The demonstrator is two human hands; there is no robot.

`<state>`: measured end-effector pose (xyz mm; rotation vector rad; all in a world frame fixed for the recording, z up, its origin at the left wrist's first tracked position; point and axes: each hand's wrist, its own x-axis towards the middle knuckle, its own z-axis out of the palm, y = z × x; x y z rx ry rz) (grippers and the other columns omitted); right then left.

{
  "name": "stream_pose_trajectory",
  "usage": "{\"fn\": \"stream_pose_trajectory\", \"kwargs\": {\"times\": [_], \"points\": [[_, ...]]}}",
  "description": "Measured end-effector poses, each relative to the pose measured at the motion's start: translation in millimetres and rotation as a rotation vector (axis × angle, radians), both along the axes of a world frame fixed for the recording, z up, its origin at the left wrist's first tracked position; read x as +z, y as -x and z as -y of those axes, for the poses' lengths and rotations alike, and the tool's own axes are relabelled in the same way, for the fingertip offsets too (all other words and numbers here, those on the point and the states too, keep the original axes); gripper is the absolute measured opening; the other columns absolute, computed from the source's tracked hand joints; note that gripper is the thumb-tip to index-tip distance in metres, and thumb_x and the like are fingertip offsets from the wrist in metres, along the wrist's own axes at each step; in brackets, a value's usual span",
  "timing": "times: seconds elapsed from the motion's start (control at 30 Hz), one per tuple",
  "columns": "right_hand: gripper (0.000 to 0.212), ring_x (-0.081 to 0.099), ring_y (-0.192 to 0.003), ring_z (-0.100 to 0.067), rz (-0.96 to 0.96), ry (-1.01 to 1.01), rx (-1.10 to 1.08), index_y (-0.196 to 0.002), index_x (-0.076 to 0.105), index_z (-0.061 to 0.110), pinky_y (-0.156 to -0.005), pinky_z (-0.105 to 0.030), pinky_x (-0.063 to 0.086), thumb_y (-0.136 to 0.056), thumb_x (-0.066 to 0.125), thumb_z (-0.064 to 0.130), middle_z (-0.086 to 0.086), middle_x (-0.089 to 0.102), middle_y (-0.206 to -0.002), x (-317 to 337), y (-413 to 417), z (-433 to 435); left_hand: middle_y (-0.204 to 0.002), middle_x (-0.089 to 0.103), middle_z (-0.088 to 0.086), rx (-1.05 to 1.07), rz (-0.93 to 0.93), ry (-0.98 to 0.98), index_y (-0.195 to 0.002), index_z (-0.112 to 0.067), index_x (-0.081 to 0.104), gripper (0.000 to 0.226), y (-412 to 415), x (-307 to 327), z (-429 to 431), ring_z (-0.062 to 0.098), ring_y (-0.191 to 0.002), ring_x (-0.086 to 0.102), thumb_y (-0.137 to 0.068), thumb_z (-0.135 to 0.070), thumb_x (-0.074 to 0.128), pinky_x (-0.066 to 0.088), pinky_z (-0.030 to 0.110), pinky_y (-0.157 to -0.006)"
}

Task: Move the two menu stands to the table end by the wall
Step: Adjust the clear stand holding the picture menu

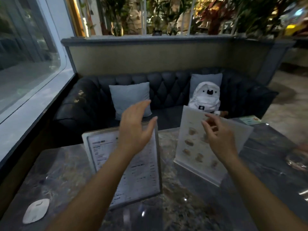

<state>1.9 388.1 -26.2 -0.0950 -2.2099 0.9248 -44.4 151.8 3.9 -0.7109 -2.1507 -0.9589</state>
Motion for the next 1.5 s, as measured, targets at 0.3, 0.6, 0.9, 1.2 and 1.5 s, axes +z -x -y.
{"fn": "stream_pose_trajectory", "kwargs": {"times": [0.3, 0.6, 0.9, 1.2, 1.5], "points": [[0.042, 0.057, -0.113, -0.03, -0.059, -0.511, -0.321, -0.122, 0.054, 0.007, -0.091, -0.04, 0.038, -0.089, 0.038, 0.028, -0.014, 0.062, -0.121, 1, -29, -52, -0.155, 0.02, 0.0, -0.151, 0.029, 0.504, -0.144, -0.024, 0.016, 0.062, 30, -13, -114, 0.017, -0.143, 0.012, -0.091, -0.044, 0.043, 0.004, 0.038, -0.118], [0.044, 0.049, -0.123, -0.026, 0.055, -0.623, -0.348, -0.126, 0.05, 0.007, -0.093, -0.04, 0.042, -0.089, 0.043, 0.03, -0.012, 0.056, -0.131, -30, -29, -80, -0.149, 0.029, 0.011, -0.112, 0.13, 0.654, -0.141, -0.037, 0.02, 0.057, 37, -20, -140, 0.028, -0.141, 0.013, -0.09, -0.038, 0.046, -0.007, 0.052, -0.114], [0.036, 0.051, -0.12, -0.036, -0.049, -0.597, -0.29, -0.12, 0.054, -0.002, -0.099, -0.045, 0.041, -0.088, 0.053, 0.014, -0.021, 0.06, -0.123, -31, -4, -97, -0.131, 0.036, 0.011, -0.055, 0.179, 0.651, -0.14, -0.038, 0.022, 0.061, 20, -14, -142, 0.029, -0.127, 0.026, -0.086, -0.042, 0.05, -0.013, 0.054, -0.11], [0.038, 0.046, -0.125, -0.033, -0.056, -0.541, -0.163, -0.125, 0.051, 0.003, -0.097, -0.047, 0.044, -0.089, 0.052, 0.015, -0.019, 0.054, -0.13, -32, 8, -113, -0.121, 0.039, 0.01, -0.022, 0.188, 0.582, -0.138, -0.037, 0.028, 0.058, 9, -17, -146, 0.027, -0.118, 0.031, -0.085, -0.046, 0.048, -0.008, 0.05, -0.11], [0.051, 0.045, -0.122, -0.025, 0.029, 0.432, -0.207, -0.136, 0.037, 0.014, -0.098, -0.037, 0.037, -0.089, 0.053, 0.028, -0.015, 0.048, -0.136, -73, 7, -131, -0.135, 0.04, 0.016, -0.065, 0.536, -0.225, -0.14, -0.015, 0.025, 0.07, 5, -45, -133, 0.028, -0.122, 0.043, -0.083, -0.025, 0.064, 0.036, 0.048, -0.105]]}}
